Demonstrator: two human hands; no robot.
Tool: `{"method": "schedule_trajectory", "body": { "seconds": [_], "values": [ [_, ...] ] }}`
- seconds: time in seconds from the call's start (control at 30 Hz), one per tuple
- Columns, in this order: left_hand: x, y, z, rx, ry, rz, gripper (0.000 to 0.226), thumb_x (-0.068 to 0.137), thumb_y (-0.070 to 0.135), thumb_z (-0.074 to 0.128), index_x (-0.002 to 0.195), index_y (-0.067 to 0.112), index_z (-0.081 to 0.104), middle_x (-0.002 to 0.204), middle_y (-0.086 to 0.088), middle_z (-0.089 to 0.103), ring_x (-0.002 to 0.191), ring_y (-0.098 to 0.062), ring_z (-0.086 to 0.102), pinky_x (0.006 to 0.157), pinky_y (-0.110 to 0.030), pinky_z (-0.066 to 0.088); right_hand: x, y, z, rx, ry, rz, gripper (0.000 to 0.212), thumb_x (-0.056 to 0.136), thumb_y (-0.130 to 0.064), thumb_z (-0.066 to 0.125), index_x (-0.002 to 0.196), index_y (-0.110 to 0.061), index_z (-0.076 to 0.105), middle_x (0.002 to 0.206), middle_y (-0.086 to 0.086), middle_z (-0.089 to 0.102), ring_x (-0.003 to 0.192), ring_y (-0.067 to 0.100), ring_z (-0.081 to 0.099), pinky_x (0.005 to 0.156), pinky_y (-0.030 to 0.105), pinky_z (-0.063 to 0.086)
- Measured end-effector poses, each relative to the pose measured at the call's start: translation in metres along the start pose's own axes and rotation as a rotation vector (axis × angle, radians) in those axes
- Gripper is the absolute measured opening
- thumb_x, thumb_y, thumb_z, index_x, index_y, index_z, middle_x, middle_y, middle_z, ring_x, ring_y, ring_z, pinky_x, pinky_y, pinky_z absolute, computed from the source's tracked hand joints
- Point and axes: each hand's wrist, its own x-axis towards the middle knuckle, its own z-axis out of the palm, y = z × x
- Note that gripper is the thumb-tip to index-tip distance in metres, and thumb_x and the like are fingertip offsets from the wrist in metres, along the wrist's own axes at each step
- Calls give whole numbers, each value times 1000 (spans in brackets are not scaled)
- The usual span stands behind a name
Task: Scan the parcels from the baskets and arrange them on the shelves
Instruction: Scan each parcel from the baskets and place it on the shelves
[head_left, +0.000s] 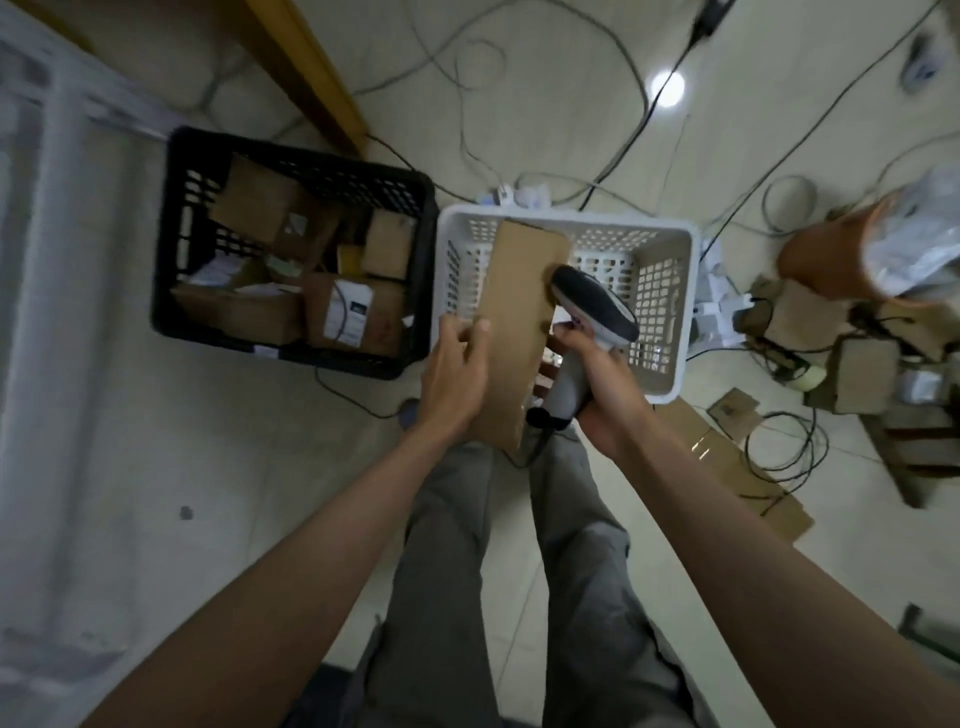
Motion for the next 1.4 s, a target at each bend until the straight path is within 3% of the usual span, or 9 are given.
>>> {"method": "schedule_trajectory", "body": {
  "seconds": [0.13,0.23,0.33,0.47,0.57,0.87,1.1,1.27,1.4],
  "values": [
    [-45,32,-84,-155,14,49,27,108,21,42,82,21,49,89,-1,57,93,-23,57,79,-37,46,-80,-26,44,-78,-53,-46,41,98,-14,62,135,0,55,132,20,65,123,43,61,102,63,49],
    [-70,48,-146,-216,9,144,5,101,15,59,103,17,63,106,4,64,100,-2,58,90,-30,48,-129,-51,78,-131,-132,-76,27,97,-15,62,122,-4,59,126,20,67,117,42,64,98,61,52],
    [-101,79,-203,-393,-25,31,49,83,44,79,124,41,54,114,26,59,101,15,56,82,-17,47,-171,-73,115,-239,-230,-129,20,97,-16,63,116,-10,64,114,17,70,108,36,67,92,57,57],
    [-135,105,-266,-528,-123,-101,97,40,77,87,127,44,56,110,14,73,102,-10,70,83,-33,57,-212,-91,163,-317,-347,-181,38,93,-17,69,130,-13,62,121,15,72,112,32,69,84,46,61],
    [-161,109,-296,-610,-141,-99,89,49,74,86,127,41,61,115,5,75,108,-18,71,96,-45,54,-230,-99,193,-398,-440,-179,43,92,-18,71,133,-12,61,125,16,70,113,32,68,94,52,58],
    [-262,89,-315,-1011,215,-111,44,87,39,62,129,24,61,96,-1,78,80,-16,75,60,-29,58,-269,-102,271,-744,-799,-129,42,91,-23,72,132,-18,62,123,14,72,113,30,69,94,46,58],
    [-338,62,-293,-1146,498,45,57,86,39,76,139,35,53,131,0,68,121,-21,64,103,-43,51,-310,-79,286,-950,-953,-201,45,90,-25,73,132,-16,60,122,20,69,110,37,67,93,56,56],
    [-388,57,-299,-1128,710,78,70,76,45,86,138,38,53,122,-1,73,112,-21,70,87,-38,59,-353,-63,301,-994,-1029,-389,10,92,-12,70,99,-19,67,92,7,73,89,25,70,79,47,62],
    [-429,50,-312,-1092,956,95,75,71,40,89,136,43,50,107,4,77,101,-16,73,81,-34,59,-397,-49,310,-1042,-1194,-538,24,93,-10,69,105,-30,65,102,-2,67,99,19,64,74,33,63]
  ]
}}
